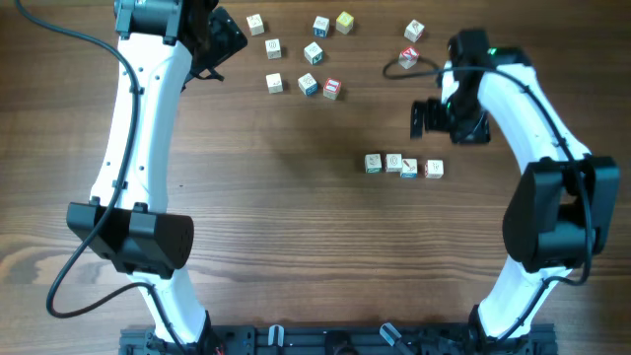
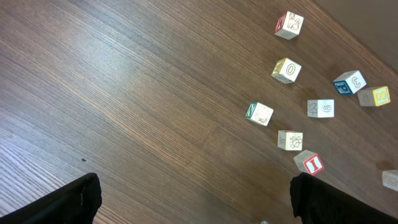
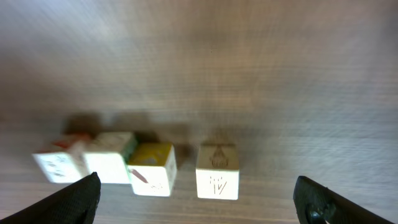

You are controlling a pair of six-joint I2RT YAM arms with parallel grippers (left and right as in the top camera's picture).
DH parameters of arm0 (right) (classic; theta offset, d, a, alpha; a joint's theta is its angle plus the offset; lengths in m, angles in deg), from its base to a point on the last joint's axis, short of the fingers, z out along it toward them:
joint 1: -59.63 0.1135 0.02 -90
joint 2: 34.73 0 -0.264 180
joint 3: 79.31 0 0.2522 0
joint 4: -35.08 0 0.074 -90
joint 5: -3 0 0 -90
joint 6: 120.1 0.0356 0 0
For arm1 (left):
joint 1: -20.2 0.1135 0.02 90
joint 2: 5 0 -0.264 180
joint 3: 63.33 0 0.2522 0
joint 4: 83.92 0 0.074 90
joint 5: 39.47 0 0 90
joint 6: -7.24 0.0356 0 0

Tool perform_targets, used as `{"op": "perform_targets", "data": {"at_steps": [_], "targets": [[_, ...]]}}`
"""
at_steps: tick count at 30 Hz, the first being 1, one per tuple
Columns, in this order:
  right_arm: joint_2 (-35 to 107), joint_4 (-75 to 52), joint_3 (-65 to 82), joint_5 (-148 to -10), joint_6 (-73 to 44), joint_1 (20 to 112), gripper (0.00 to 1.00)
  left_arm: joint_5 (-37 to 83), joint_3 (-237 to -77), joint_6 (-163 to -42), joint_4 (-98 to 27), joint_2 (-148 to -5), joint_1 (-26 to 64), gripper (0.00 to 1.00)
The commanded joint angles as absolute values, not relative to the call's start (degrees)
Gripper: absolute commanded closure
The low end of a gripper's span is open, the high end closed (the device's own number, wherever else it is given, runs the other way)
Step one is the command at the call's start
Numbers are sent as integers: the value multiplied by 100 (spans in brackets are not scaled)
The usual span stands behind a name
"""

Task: Form a horizontal line

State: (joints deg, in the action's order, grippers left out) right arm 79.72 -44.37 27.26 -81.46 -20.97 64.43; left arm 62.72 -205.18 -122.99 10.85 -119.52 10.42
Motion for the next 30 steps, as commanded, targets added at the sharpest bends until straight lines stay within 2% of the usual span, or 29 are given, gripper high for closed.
{"op": "perform_targets", "data": {"at_steps": [1,6,11,21,30], "targets": [[8049,-4481,3590,-8129,-2071,6413,0,6346,-20529,-12395,1089,-11965,1031,0],[8049,-4345,4698,-7431,-2025,6413,0,6346,-20531,-12395,1089,-11965,1031,0],[8051,-3523,5082,-6273,-1617,6445,0,6346,-20529,-12395,1089,-11965,1031,0],[8717,-1967,5082,-6651,-1346,7230,0,6346,-20529,-12395,1089,-11965,1031,0],[9998,-317,5080,-7206,-1905,8028,0,6346,-20529,-12395,1089,-11965,1031,0]]}}
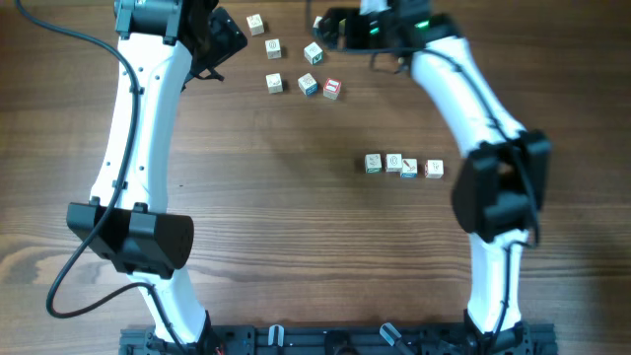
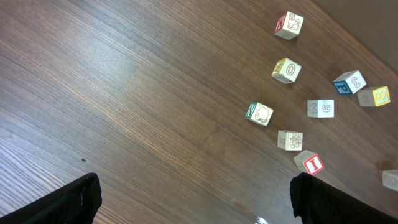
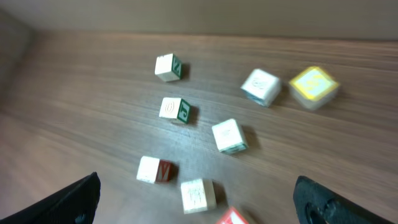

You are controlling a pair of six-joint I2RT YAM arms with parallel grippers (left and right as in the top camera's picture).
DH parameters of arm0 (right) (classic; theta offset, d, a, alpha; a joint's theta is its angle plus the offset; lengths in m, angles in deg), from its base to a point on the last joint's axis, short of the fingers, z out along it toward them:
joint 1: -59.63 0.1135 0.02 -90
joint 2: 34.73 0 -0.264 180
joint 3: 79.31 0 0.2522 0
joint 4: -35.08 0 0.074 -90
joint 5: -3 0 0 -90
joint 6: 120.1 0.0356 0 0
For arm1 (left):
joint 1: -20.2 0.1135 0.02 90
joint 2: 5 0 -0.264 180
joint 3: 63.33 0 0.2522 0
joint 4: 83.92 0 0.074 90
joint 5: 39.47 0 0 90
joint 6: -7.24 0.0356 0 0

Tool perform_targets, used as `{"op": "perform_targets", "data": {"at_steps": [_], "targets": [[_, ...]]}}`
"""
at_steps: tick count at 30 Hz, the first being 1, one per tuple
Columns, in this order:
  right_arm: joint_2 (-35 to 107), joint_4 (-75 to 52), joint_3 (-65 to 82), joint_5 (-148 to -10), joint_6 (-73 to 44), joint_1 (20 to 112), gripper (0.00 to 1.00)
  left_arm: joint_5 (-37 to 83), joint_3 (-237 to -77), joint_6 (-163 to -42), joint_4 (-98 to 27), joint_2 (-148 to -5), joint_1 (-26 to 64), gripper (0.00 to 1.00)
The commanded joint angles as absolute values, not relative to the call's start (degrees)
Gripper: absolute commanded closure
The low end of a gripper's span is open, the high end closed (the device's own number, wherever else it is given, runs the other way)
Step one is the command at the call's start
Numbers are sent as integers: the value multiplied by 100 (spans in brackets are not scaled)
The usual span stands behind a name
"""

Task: Form a horizontal line

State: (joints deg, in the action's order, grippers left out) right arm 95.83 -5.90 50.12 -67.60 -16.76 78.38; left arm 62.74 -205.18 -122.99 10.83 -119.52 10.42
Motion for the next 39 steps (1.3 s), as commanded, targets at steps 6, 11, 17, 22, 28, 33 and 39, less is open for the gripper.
{"op": "perform_targets", "data": {"at_steps": [6,11,17,22,28,33,39], "targets": [[10560,454,5080,-7565,-1964,8222,0,6346,-20529,-12395,1089,-11965,1031,0],[10984,979,5080,-7711,-1794,8233,0,6346,-20529,-12395,1089,-11965,1031,0],[11401,1335,5080,-7578,-1894,8235,4,6346,-20529,-12395,1089,-11965,1031,0],[11434,1609,5080,-7580,-1953,8235,10,6346,-20529,-12395,1089,-11965,1031,0],[11480,1716,5080,-7668,-2108,8235,24,6346,-20529,-12395,1089,-11965,1031,0],[11506,1742,5080,-7668,-2270,8235,37,6346,-20529,-12395,1089,-11965,1031,0],[11509,1641,5069,-7888,-2589,8251,50,6346,-20529,-12395,1089,-11965,1031,0]]}}
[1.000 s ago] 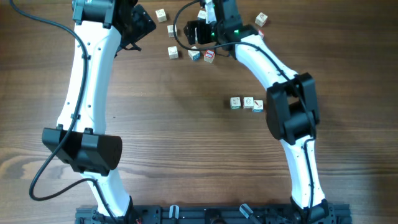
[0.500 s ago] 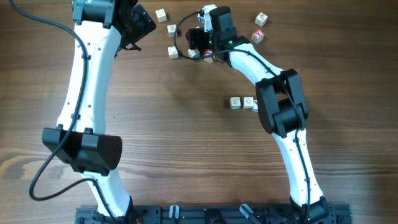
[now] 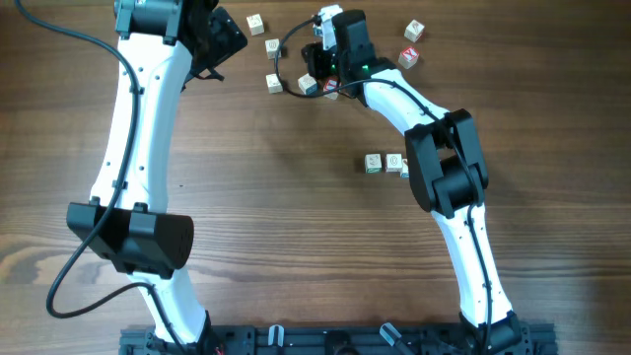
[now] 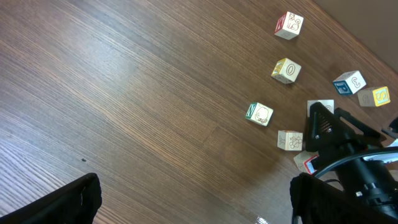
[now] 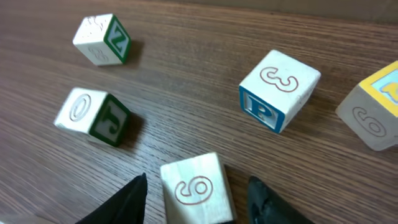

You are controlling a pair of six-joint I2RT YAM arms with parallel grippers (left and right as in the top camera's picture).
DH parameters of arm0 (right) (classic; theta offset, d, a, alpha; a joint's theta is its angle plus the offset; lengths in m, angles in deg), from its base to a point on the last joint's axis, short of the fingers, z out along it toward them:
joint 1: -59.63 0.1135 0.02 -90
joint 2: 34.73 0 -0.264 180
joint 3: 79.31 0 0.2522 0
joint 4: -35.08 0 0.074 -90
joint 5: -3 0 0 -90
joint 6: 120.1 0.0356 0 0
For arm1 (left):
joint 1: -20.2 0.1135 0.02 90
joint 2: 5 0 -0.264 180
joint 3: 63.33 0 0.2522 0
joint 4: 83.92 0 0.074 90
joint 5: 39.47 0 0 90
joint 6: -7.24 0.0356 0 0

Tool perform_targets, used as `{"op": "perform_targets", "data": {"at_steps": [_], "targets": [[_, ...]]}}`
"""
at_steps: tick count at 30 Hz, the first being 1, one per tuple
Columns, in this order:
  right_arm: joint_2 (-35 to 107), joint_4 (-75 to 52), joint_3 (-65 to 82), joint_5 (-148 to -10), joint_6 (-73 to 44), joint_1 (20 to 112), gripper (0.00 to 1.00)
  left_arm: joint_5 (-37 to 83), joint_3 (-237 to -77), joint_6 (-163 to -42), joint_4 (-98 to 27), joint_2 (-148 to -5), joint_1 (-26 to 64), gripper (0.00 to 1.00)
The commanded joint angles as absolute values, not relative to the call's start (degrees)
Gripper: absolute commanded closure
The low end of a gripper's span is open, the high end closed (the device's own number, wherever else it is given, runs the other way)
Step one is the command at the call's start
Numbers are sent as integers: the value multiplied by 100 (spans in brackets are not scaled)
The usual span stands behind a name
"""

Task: Form a horizontal line
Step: 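Grasp the white 6 block with the right gripper, then carry the 6 block down and place it at the row's right end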

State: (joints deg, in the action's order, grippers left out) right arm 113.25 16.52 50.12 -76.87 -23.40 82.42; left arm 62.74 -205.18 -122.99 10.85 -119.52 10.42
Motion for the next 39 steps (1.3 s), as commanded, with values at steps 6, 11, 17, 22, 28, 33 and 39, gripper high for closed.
{"op": "perform_targets", "data": {"at_steps": [6,11,17,22,28,33,39], "targets": [[11511,1637,5069,-7958,-2865,8251,57,6346,-20529,-12395,1089,-11965,1031,0],[11513,1643,5069,-7974,-2860,8251,66,6346,-20529,-12395,1089,-11965,1031,0],[11511,1622,5071,-7976,-2836,8249,72,6346,-20529,-12395,1089,-11965,1031,0],[11336,1591,5157,-7971,-2460,8214,75,6346,-20529,-12395,1087,-11965,1031,0],[10573,1403,5157,-7995,-2412,8069,75,6346,-20529,-12395,1089,-11965,1031,0],[9659,581,5157,-7995,-2414,7816,75,6346,-20529,-12395,1089,-11965,1031,0],[8503,-811,5157,-7995,-2550,7374,75,6346,-20531,-12395,1089,-11965,1031,0]]}}
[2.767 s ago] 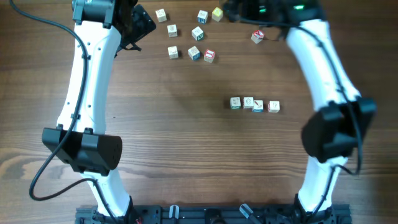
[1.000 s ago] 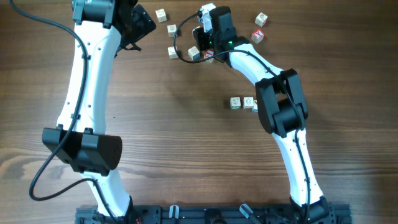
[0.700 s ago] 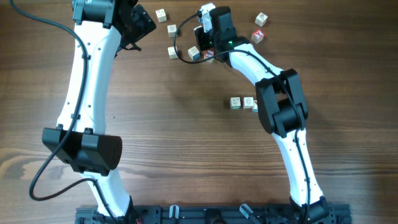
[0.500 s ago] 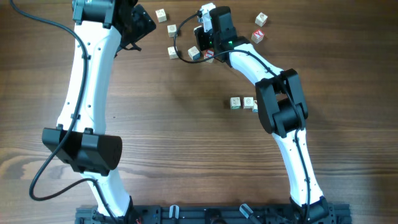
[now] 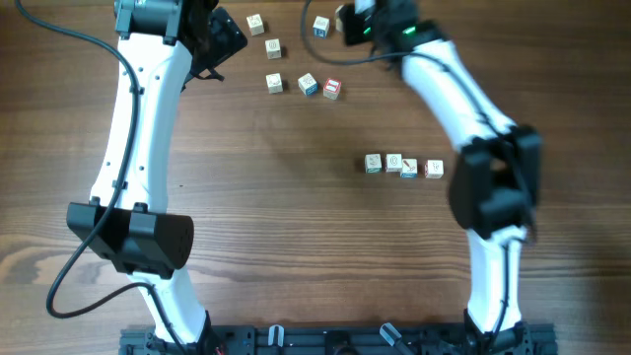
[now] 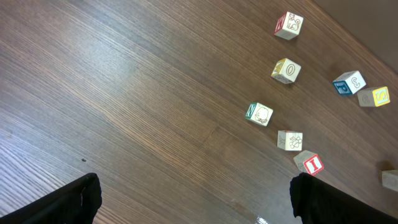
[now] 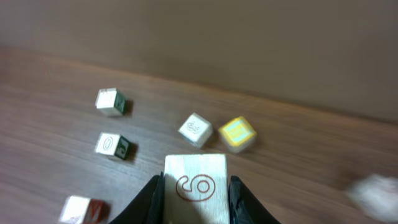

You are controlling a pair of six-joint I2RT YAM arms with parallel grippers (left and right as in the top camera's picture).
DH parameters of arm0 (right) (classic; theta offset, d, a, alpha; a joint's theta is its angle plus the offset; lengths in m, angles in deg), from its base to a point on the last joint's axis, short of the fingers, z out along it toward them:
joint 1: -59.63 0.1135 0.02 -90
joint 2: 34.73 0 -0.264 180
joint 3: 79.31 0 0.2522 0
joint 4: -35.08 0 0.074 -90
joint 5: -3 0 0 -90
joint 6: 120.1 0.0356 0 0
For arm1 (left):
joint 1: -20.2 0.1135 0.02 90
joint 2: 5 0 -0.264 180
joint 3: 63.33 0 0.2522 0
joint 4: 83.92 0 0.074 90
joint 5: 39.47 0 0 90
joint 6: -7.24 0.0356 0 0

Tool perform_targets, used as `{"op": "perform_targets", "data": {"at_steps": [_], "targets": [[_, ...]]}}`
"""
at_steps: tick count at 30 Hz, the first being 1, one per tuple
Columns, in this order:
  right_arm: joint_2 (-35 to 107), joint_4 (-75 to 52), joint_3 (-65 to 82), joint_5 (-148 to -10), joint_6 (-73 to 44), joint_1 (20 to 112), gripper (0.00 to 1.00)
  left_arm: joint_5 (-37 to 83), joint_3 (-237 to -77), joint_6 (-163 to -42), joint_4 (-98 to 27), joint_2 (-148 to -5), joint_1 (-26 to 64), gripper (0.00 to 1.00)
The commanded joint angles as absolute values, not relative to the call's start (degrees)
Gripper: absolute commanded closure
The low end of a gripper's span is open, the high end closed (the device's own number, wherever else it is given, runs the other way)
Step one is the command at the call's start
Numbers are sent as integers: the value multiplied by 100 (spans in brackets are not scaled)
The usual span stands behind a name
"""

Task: Form a horizontal line
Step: 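Carry the 6 block down and place it at the row's right end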

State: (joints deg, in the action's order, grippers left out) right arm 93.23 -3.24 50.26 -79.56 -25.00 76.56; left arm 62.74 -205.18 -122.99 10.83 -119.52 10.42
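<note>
A row of several letter blocks [image 5: 402, 165] lies right of the table's middle. My right gripper [image 7: 195, 190] is shut on a pale wooden block marked "6" [image 7: 195, 180], held above the table near its far edge. In the overhead view the right gripper [image 5: 360, 22] is at the top, over the loose blocks. My left gripper [image 6: 199, 211] is open and holds nothing. It hangs high at the far left [image 5: 212, 39], with loose blocks off to its right.
Loose blocks lie scattered at the back: a yellow-faced one [image 7: 237, 134], a blue "3" block [image 6: 349, 82], a red "I" block [image 6: 309, 163], a green-sided block [image 6: 259, 114] and others. A brown wall [image 7: 249, 43] rises behind the table's far edge.
My right gripper was open, with its fingers either side of the "6" block on the table. Now it is shut on that block and higher up. The left arm has not moved.
My right gripper was open over the row of blocks. Then it was above the loose blocks at the back. Then it was low around the "6" block. Now it holds that block clear of the table. The left gripper stayed open throughout.
</note>
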Motion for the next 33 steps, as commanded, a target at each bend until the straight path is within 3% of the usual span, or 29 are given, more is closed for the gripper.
{"op": "perform_targets", "data": {"at_steps": [1,10,18,24,33], "targets": [[8293,-1073,5157,-8000,-2626,7287,75,6346,-20529,-12395,1089,-11965,1031,0],[6381,-3895,5157,-8592,-2727,6487,77,6346,-20529,-12395,1089,-11965,1031,0],[5968,-5858,4986,-8614,-2705,6288,80,6346,-20529,-12395,1089,-11965,1031,0],[5966,-5919,3806,-8618,-2539,6288,83,6346,-20529,-12395,1089,-11965,1031,0],[5968,-4485,1419,-9289,-1634,6277,81,6346,-20531,-12395,1087,-11965,1031,0]]}}
